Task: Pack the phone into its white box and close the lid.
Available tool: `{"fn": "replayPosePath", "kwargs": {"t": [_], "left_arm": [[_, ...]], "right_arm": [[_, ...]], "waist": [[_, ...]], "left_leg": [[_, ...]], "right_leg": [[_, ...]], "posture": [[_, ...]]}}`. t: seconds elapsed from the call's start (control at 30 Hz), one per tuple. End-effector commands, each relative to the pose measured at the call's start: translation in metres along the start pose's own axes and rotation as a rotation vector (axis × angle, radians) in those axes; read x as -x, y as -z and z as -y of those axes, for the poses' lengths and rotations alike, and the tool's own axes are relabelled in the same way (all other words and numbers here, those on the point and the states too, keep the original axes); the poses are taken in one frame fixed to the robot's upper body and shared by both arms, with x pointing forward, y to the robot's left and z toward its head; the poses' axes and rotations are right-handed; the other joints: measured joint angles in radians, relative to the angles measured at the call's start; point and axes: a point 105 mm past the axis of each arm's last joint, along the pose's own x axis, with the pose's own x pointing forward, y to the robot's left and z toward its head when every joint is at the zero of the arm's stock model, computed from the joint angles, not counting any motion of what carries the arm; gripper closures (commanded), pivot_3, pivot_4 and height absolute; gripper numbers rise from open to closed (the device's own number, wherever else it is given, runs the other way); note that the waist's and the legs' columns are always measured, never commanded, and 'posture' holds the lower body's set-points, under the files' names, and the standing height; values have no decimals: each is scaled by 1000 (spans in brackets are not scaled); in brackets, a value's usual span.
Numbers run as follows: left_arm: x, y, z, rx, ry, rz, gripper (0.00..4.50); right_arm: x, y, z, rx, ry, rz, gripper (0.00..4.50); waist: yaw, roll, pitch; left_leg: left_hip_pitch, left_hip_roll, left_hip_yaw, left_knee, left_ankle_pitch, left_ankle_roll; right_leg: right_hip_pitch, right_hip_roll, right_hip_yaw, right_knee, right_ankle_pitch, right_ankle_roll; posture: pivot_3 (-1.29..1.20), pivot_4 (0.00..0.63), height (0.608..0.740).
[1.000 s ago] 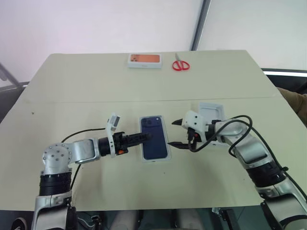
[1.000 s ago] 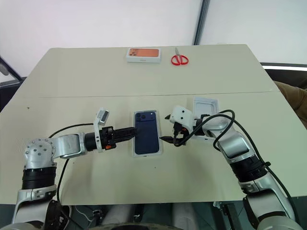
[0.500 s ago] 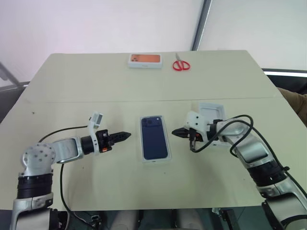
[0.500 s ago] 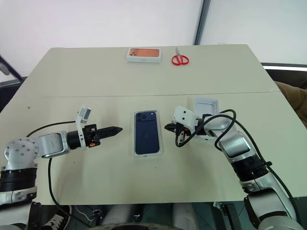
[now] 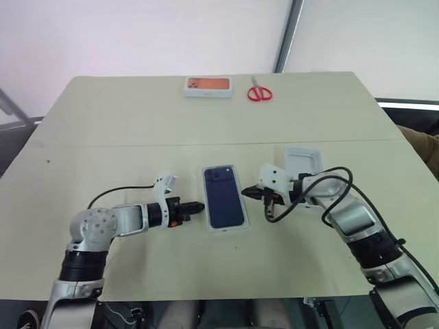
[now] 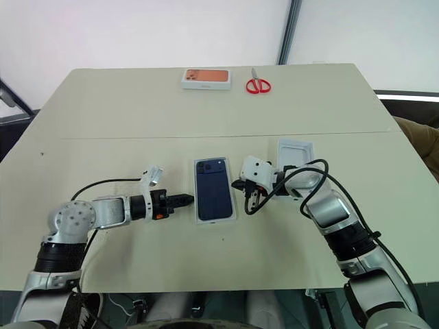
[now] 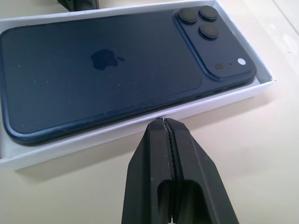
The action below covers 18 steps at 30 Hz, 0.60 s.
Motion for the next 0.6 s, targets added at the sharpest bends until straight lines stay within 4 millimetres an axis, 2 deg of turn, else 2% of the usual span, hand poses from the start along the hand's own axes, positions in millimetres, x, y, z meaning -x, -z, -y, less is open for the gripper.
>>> {"fn": "replayPosePath", "kwargs": {"t": [0.03,0.2,0.37,0.6], "left_arm": [[-11,1,4,-8,19,-5,4466],[-25,-8,3,-27,10,19,4466],[-48,-29,14,-63,52,51,4466],[-71,-16,29,-104,123,-14,4466]], "right_arm": [[1,-13,-1,37,4,37,4476],[6,-8,4,32,25,20,4476],[11,-2,13,33,55,-3,4476],[20,9,18,43,78,-45,4476]], "waist": [[2,0,0],[19,0,0],[23,0,0],[22,0,0]], "left_leg": [[0,0,0,1,0,0],[0,0,0,1,0,0],[0,-1,-1,2,0,0],[0,-1,-1,1,1,-2]], "right_leg": [[1,0,0,0,0,0],[1,0,-1,0,0,0],[2,0,-2,0,0,0],[1,0,-2,0,0,0]], "posture": [[0,150,740],[0,150,740],[0,150,740],[0,150,740]]}}
